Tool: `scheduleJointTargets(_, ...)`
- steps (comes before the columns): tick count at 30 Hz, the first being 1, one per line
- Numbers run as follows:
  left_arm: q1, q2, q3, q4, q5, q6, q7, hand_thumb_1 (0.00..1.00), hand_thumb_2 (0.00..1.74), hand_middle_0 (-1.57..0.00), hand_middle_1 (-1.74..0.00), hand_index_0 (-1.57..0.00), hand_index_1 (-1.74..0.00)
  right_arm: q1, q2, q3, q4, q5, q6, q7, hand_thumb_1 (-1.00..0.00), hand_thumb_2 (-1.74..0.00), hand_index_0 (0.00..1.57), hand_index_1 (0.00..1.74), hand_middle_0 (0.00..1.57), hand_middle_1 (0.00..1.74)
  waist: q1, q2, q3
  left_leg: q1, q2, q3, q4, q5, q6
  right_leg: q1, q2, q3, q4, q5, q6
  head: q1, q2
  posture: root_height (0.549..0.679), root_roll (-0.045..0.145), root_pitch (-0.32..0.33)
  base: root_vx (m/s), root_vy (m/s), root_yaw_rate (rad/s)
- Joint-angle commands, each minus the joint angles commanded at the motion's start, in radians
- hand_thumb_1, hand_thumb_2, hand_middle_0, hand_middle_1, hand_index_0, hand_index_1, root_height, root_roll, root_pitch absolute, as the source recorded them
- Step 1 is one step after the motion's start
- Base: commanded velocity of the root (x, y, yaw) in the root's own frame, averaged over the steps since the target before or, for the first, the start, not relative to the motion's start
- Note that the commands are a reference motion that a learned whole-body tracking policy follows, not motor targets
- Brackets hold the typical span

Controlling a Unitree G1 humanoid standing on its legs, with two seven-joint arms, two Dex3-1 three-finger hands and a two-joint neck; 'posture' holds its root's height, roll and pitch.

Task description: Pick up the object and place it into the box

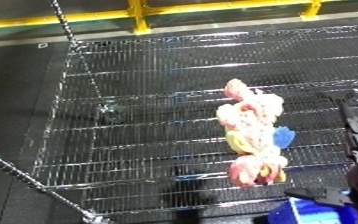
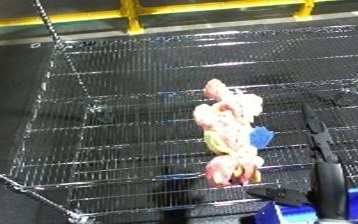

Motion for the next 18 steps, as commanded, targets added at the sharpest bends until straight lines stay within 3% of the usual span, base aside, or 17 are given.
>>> scheduleJointTargets(8, 0.020, 0.030, -0.037, -0.006, -0.018, -0.023, -0.003, 1.00, 1.74, -1.57, -1.74, -1.57, -1.74, -0.218, -0.097, 0.180, 0.221, -0.003, 0.050, 0.024, 0.00, 0.00, 0.00, 0.00, 0.00, 0.00, 0.038, 0.023, 0.000, -0.025, -0.008, -0.008, 0.002, 0.002, -0.0021, -0.029, -0.0046, 0.000, 0.004, 0.005, 0.0009, 0.060, 0.004, 0.626, 0.056, -0.146, 0.014, 0.006, 0.022)
scheduleJointTargets(14, 0.029, 0.063, -0.067, -0.022, -0.023, -0.046, -0.010, 1.00, 1.74, -1.57, -1.74, -1.57, -1.74, -0.466, -0.180, 0.397, 0.443, -0.127, 0.058, 0.082, 0.00, 0.00, 0.00, 0.00, 0.00, 0.00, 0.076, 0.041, 0.000, -0.054, -0.013, -0.015, 0.004, 0.006, -0.0076, -0.056, -0.0088, -0.004, 0.006, 0.009, -0.0008, 0.128, 0.034, 0.625, 0.051, -0.119, 0.006, 0.009, 0.012)
scheduleJointTargets(18, 0.043, 0.067, -0.071, -0.032, -0.030, -0.054, -0.011, 1.00, 1.74, -1.57, -1.74, -1.57, -1.74, -0.565, -0.177, 0.470, 0.537, -0.134, 0.078, 0.090, 0.00, 0.00, 0.00, 0.00, 0.00, 0.00, 0.083, 0.052, 0.000, -0.082, -0.016, -0.022, 0.009, 0.007, -0.0089, -0.083, -0.0094, -0.006, 0.009, 0.010, -0.0021, 0.162, 0.066, 0.625, 0.048, -0.093, 0.012, 0.004, 0.023)
